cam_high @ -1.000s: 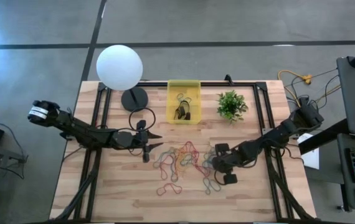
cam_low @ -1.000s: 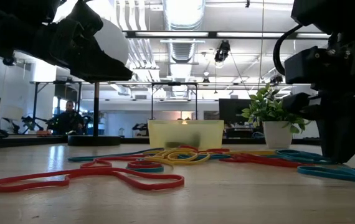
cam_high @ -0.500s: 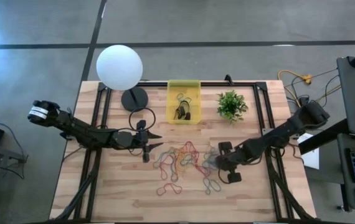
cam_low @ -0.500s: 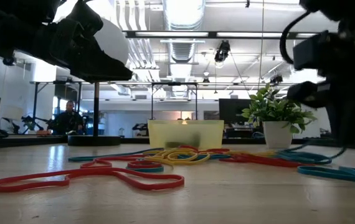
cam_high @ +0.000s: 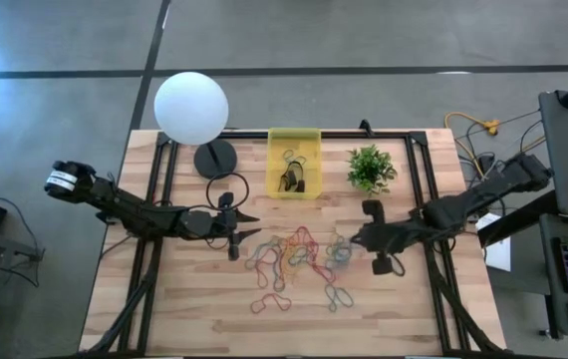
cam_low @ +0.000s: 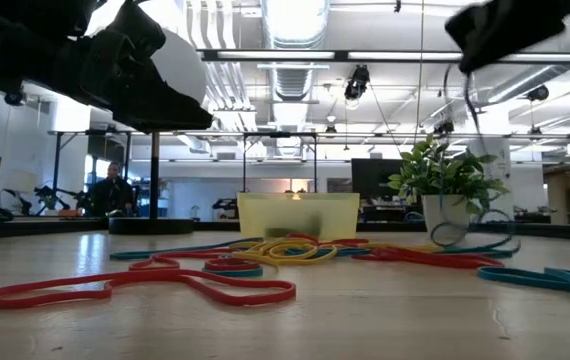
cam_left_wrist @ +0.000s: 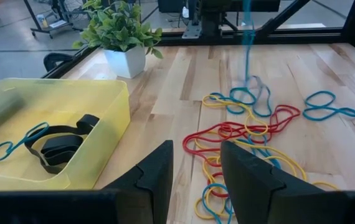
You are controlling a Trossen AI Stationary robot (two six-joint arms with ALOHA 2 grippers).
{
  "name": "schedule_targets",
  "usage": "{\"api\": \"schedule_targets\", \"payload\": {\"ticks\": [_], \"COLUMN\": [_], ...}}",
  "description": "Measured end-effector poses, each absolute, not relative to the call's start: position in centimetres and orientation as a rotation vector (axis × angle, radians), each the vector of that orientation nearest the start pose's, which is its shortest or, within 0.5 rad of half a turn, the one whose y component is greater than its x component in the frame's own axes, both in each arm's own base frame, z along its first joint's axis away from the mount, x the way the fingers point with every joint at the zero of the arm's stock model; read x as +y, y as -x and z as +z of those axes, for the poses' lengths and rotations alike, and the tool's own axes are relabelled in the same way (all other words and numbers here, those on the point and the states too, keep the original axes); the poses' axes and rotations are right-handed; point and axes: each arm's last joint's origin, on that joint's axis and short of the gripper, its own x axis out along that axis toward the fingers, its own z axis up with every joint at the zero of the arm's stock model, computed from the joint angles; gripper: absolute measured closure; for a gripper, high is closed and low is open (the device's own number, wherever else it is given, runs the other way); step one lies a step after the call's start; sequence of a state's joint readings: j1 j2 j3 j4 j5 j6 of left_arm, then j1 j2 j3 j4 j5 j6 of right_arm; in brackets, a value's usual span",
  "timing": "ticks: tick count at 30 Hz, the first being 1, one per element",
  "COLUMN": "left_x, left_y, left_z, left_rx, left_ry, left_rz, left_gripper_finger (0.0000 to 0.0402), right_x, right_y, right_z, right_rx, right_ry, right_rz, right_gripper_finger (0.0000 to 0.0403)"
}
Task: Pick and place rubber bands into bin
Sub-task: Put the blue rubber band into the yellow bin
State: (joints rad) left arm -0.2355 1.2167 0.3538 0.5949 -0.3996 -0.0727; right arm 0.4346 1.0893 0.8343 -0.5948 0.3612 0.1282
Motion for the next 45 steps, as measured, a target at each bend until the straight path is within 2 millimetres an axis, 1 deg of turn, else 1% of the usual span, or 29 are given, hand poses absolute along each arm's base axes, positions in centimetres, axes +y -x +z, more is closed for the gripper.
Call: {"api": "schedule_targets", "payload": {"ticks": [3, 8, 11, 13, 15, 19, 21, 24, 27, 31, 36, 39, 42, 45], "left_x": [-4.1, -4.1, -4.1, -4.1, -4.1, -4.1, -4.1, -4.1, -4.1, -4.1, -4.1, -4.1, -4.1, -4.1], "left_y": [-22.1, -22.1, -22.1, -22.1, -22.1, -22.1, -22.1, -22.1, -22.1, -22.1, -22.1, -22.1, -22.1, -22.1], "left_z": [17.9, 17.9, 17.9, 17.9, 17.9, 17.9, 17.9, 17.9, 17.9, 17.9, 18.0, 18.0, 17.9, 17.9], "left_rx": [0.249, 0.249, 0.249, 0.249, 0.249, 0.249, 0.249, 0.248, 0.248, 0.245, 0.242, 0.243, 0.249, 0.251], "left_ry": [-0.012, -0.012, -0.012, -0.012, -0.012, -0.013, -0.013, -0.013, -0.013, -0.012, -0.011, -0.011, -0.013, -0.015], "left_rz": [0.173, 0.174, 0.174, 0.174, 0.174, 0.174, 0.175, 0.175, 0.175, 0.175, 0.174, 0.175, 0.175, 0.175], "left_gripper_finger": [0.0283, 0.0283, 0.0283, 0.0283, 0.0283, 0.0283, 0.0283, 0.0283, 0.0283, 0.0283, 0.0283, 0.0283, 0.0283, 0.0283], "right_x": [7.8, 7.4, 7.0, 6.9, 6.9, 6.6, 6.2, 5.1, 3.5, 0.2, -4.7, -7.8, -10.4, -12.5], "right_y": [-19.5, -20.1, -20.7, -21.0, -21.3, -22.5, -23.2, -24.7, -26.3, -28.4, -30.2, -31.0, -31.8, -32.4], "right_z": [27.9, 30.0, 31.3, 32.1, 32.6, 32.9, 33.1, 33.2, 33.2, 32.9, 31.6, 30.4, 29.2, 28.1], "right_rx": [0.717, 0.654, 0.632, 0.610, 0.599, 0.622, 0.638, 0.665, 0.681, 0.680, 0.715, 0.732, 0.730, 0.714], "right_ry": [0.274, 0.440, 0.481, 0.505, 0.538, 0.591, 0.619, 0.652, 0.657, 0.601, 0.524, 0.458, 0.391, 0.343], "right_rz": [-0.008, -0.087, -0.119, -0.177, -0.222, -0.223, -0.236, -0.276, -0.298, -0.284, -0.300, -0.288, -0.261, -0.257], "right_gripper_finger": [0.0395, 0.0395, 0.0395, 0.0395, 0.0395, 0.0395, 0.0395, 0.0395, 0.0395, 0.0395, 0.0395, 0.0395, 0.0395, 0.0395]}}
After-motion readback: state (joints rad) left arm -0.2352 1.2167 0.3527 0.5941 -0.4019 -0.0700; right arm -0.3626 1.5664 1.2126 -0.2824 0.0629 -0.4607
